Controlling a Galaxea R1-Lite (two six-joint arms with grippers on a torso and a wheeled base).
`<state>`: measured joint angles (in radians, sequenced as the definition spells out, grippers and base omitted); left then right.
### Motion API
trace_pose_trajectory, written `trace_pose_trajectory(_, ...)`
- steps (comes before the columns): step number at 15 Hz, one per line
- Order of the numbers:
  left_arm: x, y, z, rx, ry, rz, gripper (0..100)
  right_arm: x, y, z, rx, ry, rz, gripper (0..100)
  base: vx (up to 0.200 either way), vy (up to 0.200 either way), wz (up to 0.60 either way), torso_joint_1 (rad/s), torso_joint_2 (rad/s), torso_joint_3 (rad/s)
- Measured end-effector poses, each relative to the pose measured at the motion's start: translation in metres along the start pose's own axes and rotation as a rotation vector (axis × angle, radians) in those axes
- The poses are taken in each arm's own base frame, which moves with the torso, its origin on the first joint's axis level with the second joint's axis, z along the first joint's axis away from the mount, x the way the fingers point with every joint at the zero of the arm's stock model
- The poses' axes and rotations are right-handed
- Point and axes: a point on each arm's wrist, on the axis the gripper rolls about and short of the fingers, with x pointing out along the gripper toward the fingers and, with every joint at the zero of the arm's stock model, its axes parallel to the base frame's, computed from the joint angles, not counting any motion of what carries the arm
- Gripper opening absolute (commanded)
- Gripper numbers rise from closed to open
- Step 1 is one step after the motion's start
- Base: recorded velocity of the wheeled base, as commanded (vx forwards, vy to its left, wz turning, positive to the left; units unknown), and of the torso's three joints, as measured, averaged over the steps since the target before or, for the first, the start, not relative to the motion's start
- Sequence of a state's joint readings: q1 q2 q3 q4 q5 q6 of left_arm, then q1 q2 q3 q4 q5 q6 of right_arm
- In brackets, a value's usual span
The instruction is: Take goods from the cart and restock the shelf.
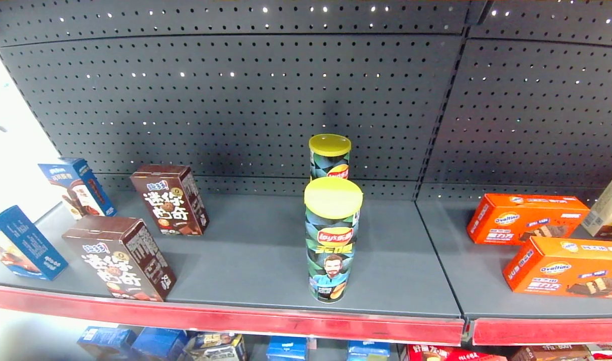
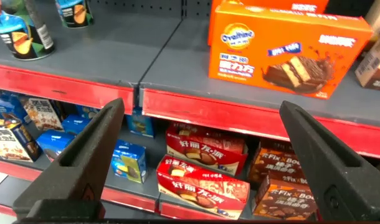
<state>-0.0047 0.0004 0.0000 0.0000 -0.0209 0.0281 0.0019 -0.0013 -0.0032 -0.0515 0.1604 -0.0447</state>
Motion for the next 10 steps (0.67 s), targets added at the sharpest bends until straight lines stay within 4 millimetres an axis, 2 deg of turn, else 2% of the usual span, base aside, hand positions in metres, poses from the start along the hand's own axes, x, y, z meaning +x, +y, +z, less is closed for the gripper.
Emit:
trace_pose_trajectory(5,0.0,0.0,0.0,0.0,0.0,-0.001,100,0.0,0.0001,-0.0001,0.002,0.002,0.004,100,0.0,0.0,0.0,0.0,0.0,0.0)
trace_pose_trajectory(8,0.0,0.0,0.0,0.001,0.0,-0.001,100,-0.0001,0.0002,0.0003,0.002,-0.001,0.007,100,0.0,0.2,0.0,-0.004,0.0,0.007)
trace_pose_trajectory(10,0.0,0.0,0.0,0.001,0.0,-0.001,100,-0.0001,0.0002,0.0002,0.002,0.001,0.007,100,0.0,0.0,0.0,0.0,0.0,0.0)
